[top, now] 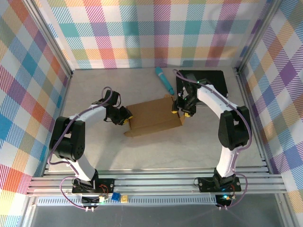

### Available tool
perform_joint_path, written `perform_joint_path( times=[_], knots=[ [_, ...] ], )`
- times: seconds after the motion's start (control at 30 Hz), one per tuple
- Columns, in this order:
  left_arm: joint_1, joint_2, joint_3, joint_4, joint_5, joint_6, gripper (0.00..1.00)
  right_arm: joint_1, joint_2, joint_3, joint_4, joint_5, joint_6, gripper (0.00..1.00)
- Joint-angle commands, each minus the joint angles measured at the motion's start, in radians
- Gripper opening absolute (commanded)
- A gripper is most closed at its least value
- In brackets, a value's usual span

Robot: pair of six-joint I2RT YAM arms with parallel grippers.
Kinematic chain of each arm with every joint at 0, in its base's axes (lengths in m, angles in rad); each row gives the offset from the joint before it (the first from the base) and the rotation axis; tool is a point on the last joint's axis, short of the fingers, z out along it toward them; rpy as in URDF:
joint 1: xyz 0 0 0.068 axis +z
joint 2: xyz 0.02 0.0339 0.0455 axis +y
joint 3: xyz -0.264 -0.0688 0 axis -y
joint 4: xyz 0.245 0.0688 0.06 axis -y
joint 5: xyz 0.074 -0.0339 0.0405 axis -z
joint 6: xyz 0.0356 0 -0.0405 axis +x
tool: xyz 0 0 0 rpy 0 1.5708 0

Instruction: Fold the paper box

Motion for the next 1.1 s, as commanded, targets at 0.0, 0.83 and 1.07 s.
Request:
perform_joint_path(
  times=[0.0, 0.83, 1.07],
  knots=[
    [-0.004, 0.014, -0.006, -0.080, -0.070, 0.054, 0.27, -0.046, -0.044, -0.015, 0.007, -0.056, -0.028, 0.61],
    [0.150, -0.015, -0.081, 0.003, 0.109, 0.308, 0.12, -0.125, 0.171, -0.022, 0.271, -0.433, -0.143, 0.69],
    [0.221, -0.030, -0.125, 0.002, 0.175, 0.437, 0.10, -0.128, 0.195, -0.003, 0.305, -0.455, -0.169, 0.77]
  ],
)
